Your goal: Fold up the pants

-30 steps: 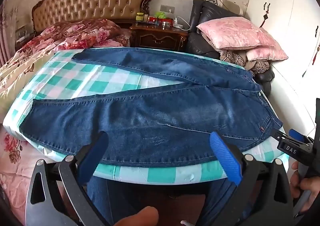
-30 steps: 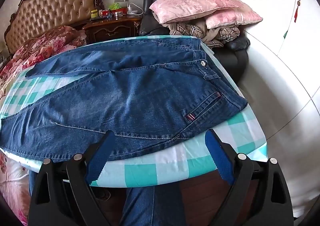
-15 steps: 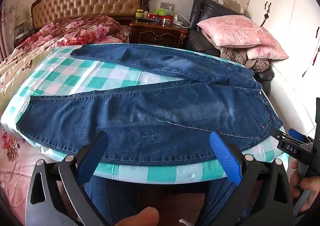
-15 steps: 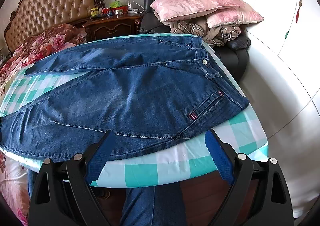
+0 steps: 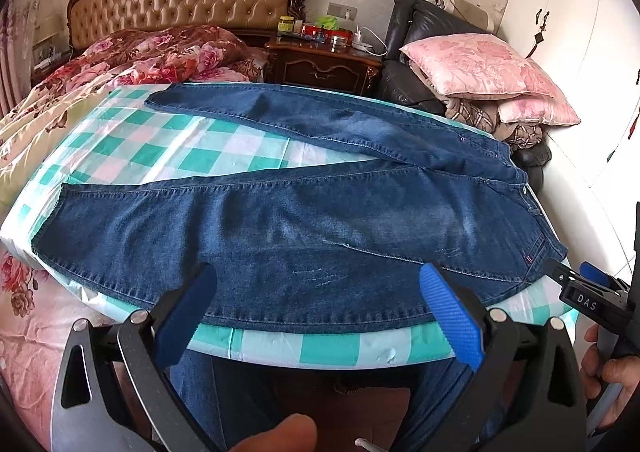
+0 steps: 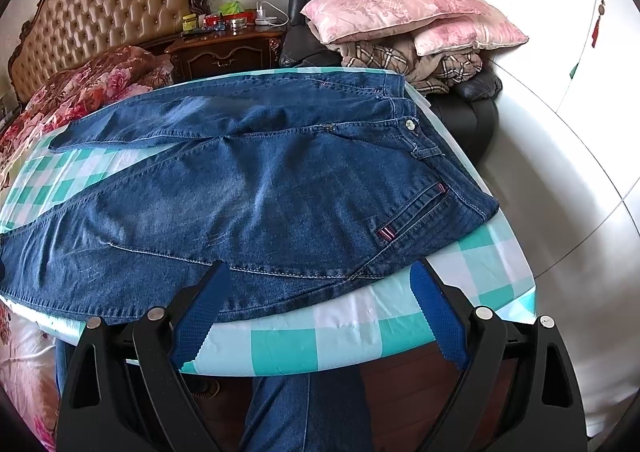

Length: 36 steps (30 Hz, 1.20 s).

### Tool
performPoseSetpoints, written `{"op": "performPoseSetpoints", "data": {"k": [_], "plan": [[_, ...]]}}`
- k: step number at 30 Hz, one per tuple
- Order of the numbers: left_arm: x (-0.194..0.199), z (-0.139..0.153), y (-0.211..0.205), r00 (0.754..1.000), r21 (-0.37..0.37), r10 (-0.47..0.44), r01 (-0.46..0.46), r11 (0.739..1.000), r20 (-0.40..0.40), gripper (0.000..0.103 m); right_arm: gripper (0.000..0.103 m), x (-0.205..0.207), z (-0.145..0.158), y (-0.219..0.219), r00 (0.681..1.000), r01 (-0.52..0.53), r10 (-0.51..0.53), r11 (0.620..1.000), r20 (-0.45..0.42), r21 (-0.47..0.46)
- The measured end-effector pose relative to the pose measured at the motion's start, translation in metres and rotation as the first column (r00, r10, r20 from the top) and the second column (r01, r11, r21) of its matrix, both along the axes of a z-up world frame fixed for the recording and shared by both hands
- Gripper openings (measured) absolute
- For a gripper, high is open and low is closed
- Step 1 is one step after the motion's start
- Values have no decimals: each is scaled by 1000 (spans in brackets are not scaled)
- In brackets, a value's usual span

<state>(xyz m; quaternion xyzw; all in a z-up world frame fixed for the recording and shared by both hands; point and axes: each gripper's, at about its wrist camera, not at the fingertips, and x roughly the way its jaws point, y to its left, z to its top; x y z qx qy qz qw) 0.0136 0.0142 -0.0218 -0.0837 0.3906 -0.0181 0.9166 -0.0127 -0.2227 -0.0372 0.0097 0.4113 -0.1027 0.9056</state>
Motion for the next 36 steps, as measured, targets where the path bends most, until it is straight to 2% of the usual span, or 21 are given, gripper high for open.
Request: {"op": "performPoseSetpoints", "data": {"k": [36], "plan": [[-1,0,0,1000,1,13,-13,1000,1,101,88,-2,-2,-3,1000,5,-5,1000,-9,10]]}}
